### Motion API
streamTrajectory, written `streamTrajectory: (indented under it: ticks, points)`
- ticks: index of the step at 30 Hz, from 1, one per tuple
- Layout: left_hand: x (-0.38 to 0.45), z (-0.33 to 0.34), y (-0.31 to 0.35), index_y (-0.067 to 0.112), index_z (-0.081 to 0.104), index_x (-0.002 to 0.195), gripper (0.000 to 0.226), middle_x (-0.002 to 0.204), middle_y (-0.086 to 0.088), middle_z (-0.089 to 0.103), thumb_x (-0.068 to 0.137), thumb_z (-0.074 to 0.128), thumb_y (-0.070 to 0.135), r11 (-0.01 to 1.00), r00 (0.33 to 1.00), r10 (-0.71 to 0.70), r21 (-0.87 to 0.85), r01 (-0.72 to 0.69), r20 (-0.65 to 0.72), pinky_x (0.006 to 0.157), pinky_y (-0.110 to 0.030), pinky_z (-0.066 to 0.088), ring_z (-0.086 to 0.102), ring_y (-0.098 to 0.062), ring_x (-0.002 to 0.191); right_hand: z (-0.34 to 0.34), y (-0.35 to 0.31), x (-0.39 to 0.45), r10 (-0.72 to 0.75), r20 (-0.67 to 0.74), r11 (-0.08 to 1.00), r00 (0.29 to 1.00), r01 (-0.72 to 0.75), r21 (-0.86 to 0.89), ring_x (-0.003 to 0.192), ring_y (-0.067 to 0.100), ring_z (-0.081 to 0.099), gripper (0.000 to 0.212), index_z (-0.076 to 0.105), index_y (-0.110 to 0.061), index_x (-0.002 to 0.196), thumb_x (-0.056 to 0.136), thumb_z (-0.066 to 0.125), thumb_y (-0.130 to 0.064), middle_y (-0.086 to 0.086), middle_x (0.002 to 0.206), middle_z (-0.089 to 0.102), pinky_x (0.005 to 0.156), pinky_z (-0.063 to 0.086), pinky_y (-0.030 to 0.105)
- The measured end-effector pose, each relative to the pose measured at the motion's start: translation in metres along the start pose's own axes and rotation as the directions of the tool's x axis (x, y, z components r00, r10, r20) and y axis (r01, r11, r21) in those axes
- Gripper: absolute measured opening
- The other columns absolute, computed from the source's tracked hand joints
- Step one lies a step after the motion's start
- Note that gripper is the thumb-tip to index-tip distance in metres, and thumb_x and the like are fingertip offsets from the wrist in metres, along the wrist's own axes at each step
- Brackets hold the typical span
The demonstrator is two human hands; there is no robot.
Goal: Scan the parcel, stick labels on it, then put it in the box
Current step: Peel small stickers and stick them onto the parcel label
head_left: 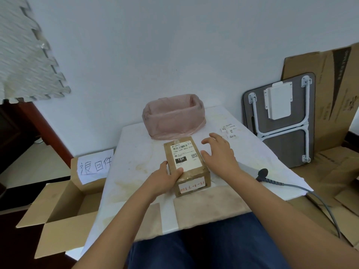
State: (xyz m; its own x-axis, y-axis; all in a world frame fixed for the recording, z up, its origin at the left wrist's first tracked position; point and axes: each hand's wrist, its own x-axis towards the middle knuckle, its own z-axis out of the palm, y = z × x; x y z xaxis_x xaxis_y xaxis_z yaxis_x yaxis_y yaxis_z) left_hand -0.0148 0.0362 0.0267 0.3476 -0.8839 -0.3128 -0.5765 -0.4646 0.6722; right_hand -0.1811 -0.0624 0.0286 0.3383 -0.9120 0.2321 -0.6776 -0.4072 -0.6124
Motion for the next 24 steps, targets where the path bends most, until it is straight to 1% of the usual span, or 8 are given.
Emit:
streamTrajectory:
  ticks: [2, 4, 6, 10, 12, 15, 19, 24]
  points:
    - [-0.001, -0.003, 0.006, 0.023, 0.018, 0.156, 0.071, 0.149, -0.01, 0.049, 0.097, 0.043, 0.056, 0.994, 0.996, 0.054, 0.094, -0.047, -0.077, 0.106, -0.038, 0.043, 0.051, -0.029, 0.131, 0.0, 0.005, 0.001, -0.008, -0.026, 0.998, 1.0, 0.009, 0.056, 0.136, 0.025, 0.037, 0.033, 0.056, -0.018, 0.125, 0.092, 0.053, -0.021, 0.002, 0.15, 0.04, 0.108, 0.032, 0.042]
    - [0.002, -0.008, 0.013, 0.026, 0.024, 0.154, 0.064, 0.149, -0.008, 0.048, 0.099, 0.043, 0.051, 0.979, 0.976, 0.149, 0.166, -0.122, -0.162, 0.101, -0.038, 0.042, 0.051, -0.028, 0.131, -0.005, 0.013, 0.005, 0.031, -0.066, 0.988, 0.997, -0.02, 0.155, 0.115, 0.023, 0.053, 0.028, 0.06, -0.019, 0.118, 0.092, 0.053, -0.016, 0.002, 0.134, 0.053, 0.095, 0.042, 0.035]
    - [0.011, -0.015, 0.022, 0.028, 0.031, 0.151, 0.056, 0.148, -0.004, 0.049, 0.1, 0.046, 0.045, 0.964, 0.956, 0.223, 0.192, -0.186, -0.192, 0.099, -0.038, 0.043, 0.053, -0.025, 0.128, -0.013, 0.024, 0.013, 0.128, -0.086, 0.961, 0.988, -0.102, 0.257, 0.098, 0.017, 0.056, 0.026, 0.064, -0.019, 0.113, 0.092, 0.051, -0.011, 0.003, 0.12, 0.06, 0.083, 0.042, 0.028]
    - [0.042, -0.021, 0.044, 0.029, 0.045, 0.144, 0.046, 0.146, 0.0, 0.054, 0.098, 0.049, 0.037, 0.942, 0.929, 0.292, 0.237, -0.238, -0.228, 0.102, -0.043, 0.047, 0.055, -0.024, 0.127, -0.03, 0.057, 0.037, 0.304, -0.111, 0.904, 0.946, -0.249, 0.347, 0.079, 0.017, 0.057, 0.033, 0.066, -0.016, 0.11, 0.089, 0.044, -0.005, 0.004, 0.119, 0.066, 0.071, 0.043, 0.025]
    - [0.057, -0.021, 0.06, 0.03, 0.049, 0.142, 0.044, 0.146, 0.003, 0.054, 0.098, 0.048, 0.034, 0.917, 0.907, 0.352, 0.281, -0.284, -0.231, 0.102, -0.045, 0.047, 0.055, -0.022, 0.127, -0.035, 0.073, 0.052, 0.362, -0.139, 0.884, 0.922, -0.292, 0.365, 0.089, 0.019, 0.058, 0.036, 0.066, -0.013, 0.113, 0.088, 0.042, -0.004, 0.005, 0.121, 0.066, 0.078, 0.045, 0.028]
    - [0.079, -0.018, 0.084, 0.025, 0.051, 0.141, 0.042, 0.145, 0.003, 0.054, 0.099, 0.048, 0.029, 0.872, 0.886, 0.424, 0.349, -0.344, -0.186, 0.102, -0.041, 0.046, 0.054, -0.02, 0.126, -0.039, 0.099, 0.076, 0.427, -0.137, 0.865, 0.894, -0.36, 0.349, 0.107, 0.024, 0.059, 0.036, 0.065, -0.009, 0.117, 0.09, 0.042, -0.003, 0.007, 0.124, 0.064, 0.085, 0.047, 0.032]
    - [0.111, -0.011, 0.111, 0.024, 0.052, 0.14, 0.042, 0.14, 0.002, 0.057, 0.099, 0.046, 0.027, 0.851, 0.892, 0.433, 0.382, -0.359, -0.126, 0.093, -0.041, 0.052, 0.06, -0.022, 0.117, -0.033, 0.131, 0.111, 0.444, -0.078, 0.875, 0.892, -0.413, 0.252, 0.108, 0.027, 0.06, 0.031, 0.063, -0.009, 0.117, 0.091, 0.045, -0.007, 0.009, 0.124, 0.064, 0.084, 0.05, 0.034]
    - [0.145, 0.003, 0.13, 0.026, 0.055, 0.138, 0.04, 0.137, 0.001, 0.061, 0.099, 0.046, 0.03, 0.846, 0.914, 0.398, 0.417, -0.333, -0.078, 0.094, -0.034, 0.049, 0.061, -0.021, 0.115, -0.019, 0.151, 0.146, 0.432, 0.0, 0.892, 0.902, -0.427, 0.147, 0.11, 0.026, 0.06, 0.032, 0.061, -0.01, 0.12, 0.089, 0.057, -0.017, 0.009, 0.123, 0.063, 0.087, 0.049, 0.036]
